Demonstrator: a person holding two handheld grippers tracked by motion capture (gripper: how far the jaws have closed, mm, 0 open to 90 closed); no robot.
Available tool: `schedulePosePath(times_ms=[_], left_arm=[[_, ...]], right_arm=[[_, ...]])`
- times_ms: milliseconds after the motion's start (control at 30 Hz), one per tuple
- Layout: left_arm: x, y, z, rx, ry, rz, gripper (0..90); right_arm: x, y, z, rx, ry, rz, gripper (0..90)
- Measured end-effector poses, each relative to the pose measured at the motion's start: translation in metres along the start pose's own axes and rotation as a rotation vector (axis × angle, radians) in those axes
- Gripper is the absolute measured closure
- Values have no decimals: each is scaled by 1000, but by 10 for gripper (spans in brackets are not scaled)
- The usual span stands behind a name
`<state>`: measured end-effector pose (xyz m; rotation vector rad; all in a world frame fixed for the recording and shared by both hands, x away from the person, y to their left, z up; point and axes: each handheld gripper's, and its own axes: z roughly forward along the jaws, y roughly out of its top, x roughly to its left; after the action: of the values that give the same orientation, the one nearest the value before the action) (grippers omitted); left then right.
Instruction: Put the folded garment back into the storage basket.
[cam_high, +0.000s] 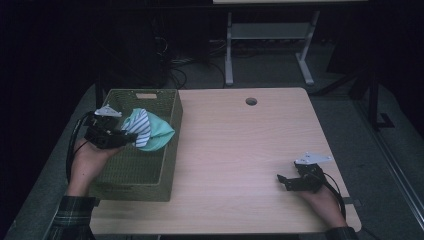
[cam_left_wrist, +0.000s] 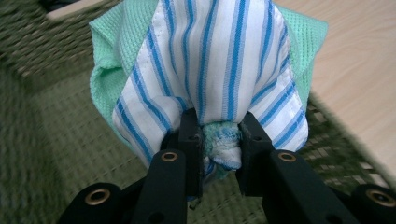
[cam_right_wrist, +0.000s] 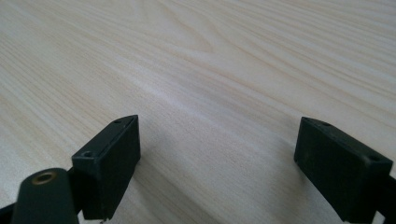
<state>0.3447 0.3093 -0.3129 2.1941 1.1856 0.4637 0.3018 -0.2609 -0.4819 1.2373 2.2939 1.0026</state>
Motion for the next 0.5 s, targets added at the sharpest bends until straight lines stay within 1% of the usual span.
schedulePosePath(times_ms=[100, 200, 267, 500], left_arm=[[6, -6, 5, 23, 20, -19, 744], [11, -11, 10, 34, 35, -41, 744], [14, -14, 13, 40, 44, -48, 744], [20, -24, 28, 65, 59, -75, 743]], right_arm=[[0, 0, 0, 2, 2, 3, 140], [0, 0, 0, 2, 2, 3, 140], [0, 0, 0, 2, 2, 4, 140], [0, 0, 0, 2, 2, 3, 140]])
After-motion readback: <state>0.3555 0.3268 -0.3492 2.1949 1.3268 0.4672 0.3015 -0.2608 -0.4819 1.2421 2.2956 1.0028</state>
